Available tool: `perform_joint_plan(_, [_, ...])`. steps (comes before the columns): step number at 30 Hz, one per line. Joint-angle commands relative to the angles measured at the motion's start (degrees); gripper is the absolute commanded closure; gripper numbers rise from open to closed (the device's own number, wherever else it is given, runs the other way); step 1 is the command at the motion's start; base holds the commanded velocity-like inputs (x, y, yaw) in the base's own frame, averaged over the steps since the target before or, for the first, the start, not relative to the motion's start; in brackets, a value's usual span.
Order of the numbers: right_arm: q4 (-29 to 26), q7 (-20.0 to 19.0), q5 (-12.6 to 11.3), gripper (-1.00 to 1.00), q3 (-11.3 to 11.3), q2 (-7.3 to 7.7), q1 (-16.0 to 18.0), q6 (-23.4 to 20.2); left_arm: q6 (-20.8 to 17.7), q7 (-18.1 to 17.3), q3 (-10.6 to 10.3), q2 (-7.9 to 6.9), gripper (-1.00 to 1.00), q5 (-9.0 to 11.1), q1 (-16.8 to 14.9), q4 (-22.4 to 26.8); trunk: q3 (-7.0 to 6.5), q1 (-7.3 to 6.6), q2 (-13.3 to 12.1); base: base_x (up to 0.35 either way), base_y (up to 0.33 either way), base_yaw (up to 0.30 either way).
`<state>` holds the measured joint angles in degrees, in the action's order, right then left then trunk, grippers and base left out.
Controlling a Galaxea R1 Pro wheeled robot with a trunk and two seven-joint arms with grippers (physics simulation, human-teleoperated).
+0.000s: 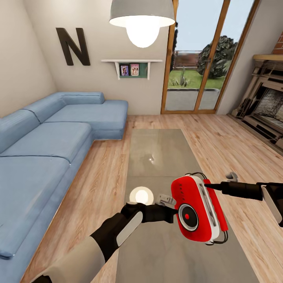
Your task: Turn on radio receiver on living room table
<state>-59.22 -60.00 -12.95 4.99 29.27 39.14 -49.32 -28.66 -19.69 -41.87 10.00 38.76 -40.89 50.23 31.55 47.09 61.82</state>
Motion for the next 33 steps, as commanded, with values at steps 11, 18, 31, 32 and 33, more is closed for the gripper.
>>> perform_joint_plan(11, [-0.1,0.0,-0.4,1.0,-0.1,0.0,0.0,-0.3,0.8,0.1,-0.1,0.0,1.0,0.1,-0.1,-2.8,0.0,0.0,0.0,0.0,0.0,0.0])
perform_joint_plan(18, [-0.1,0.0,-0.4,1.0,-0.1,0.0,0.0,-0.3,1.0,0.1,-0.1,0.0,1.0,0.0,-0.1,-2.9,0.0,0.0,0.0,0.0,0.0,0.0])
perform_joint_plan(31, [-0.1,0.0,-0.2,1.0,-0.2,-1.84,0.0,-0.3,3.2,0.1,-0.3,0.0,1.0,0.0,-0.1,-2.9,0.0,0.0,0.0,0.0,0.0,0.0])
perform_joint_plan(32, [-0.1,0.0,-0.2,1.0,-0.2,-1.85,0.0,-0.3,3.3,0.1,-0.3,0.0,1.0,0.0,-0.1,-2.9,0.0,0.0,0.0,0.0,0.0,0.0])
perform_joint_plan(33, [-0.1,0.0,-0.2,1.0,-0.2,-1.86,0.0,-0.3,3.3,0.1,-0.3,0.0,1.0,0.0,-0.1,-2.9,0.0,0.0,0.0,0.0,0.0,0.0])
